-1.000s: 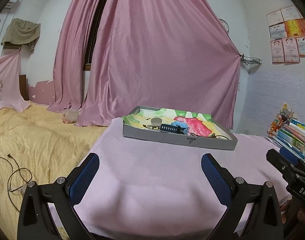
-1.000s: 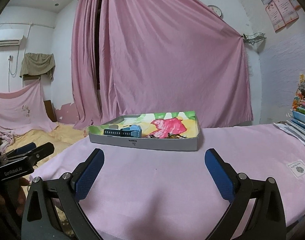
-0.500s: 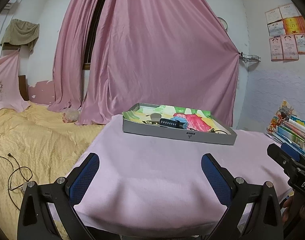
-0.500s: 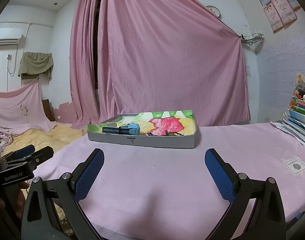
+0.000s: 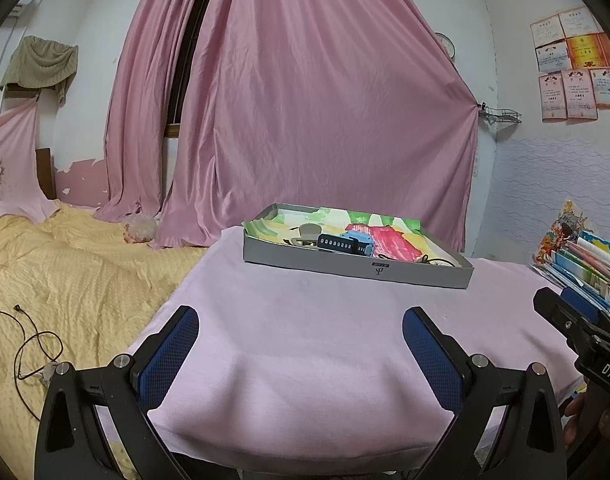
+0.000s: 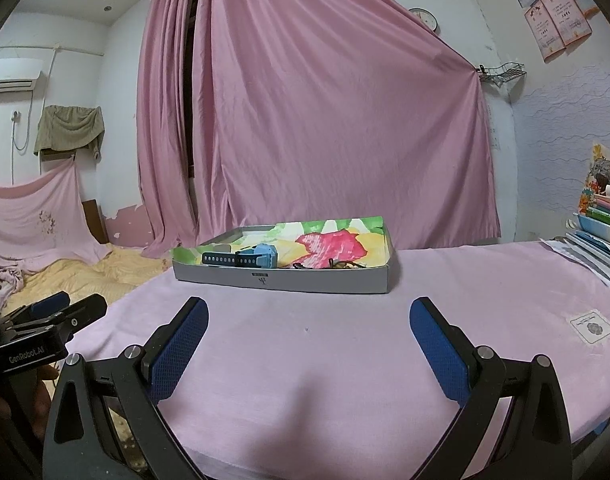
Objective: Organize jewelry
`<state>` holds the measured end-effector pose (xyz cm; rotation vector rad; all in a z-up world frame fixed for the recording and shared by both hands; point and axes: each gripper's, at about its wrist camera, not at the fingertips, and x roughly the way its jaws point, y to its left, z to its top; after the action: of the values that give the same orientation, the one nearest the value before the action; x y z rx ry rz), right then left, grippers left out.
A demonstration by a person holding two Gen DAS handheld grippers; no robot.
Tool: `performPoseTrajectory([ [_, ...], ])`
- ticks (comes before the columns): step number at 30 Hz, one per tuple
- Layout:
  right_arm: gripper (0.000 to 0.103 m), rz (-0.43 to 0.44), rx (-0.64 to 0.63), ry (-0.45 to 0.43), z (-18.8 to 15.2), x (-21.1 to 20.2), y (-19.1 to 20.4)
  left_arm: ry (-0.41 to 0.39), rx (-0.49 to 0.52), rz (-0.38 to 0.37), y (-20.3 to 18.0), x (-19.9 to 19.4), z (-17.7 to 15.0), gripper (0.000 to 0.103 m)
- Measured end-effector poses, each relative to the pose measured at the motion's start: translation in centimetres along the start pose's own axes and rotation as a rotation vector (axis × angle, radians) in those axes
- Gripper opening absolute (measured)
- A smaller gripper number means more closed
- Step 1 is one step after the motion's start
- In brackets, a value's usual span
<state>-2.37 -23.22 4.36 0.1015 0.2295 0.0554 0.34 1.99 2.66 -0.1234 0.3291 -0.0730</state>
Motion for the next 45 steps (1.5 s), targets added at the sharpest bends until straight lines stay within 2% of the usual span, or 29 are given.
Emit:
performPoseTrajectory([
  [45, 0.099, -0.006, 0.008, 0.012, -0.22, 0.30, -0.05, 0.012, 0.006, 0.011, 0.47, 0.54, -0.32, 0.102],
])
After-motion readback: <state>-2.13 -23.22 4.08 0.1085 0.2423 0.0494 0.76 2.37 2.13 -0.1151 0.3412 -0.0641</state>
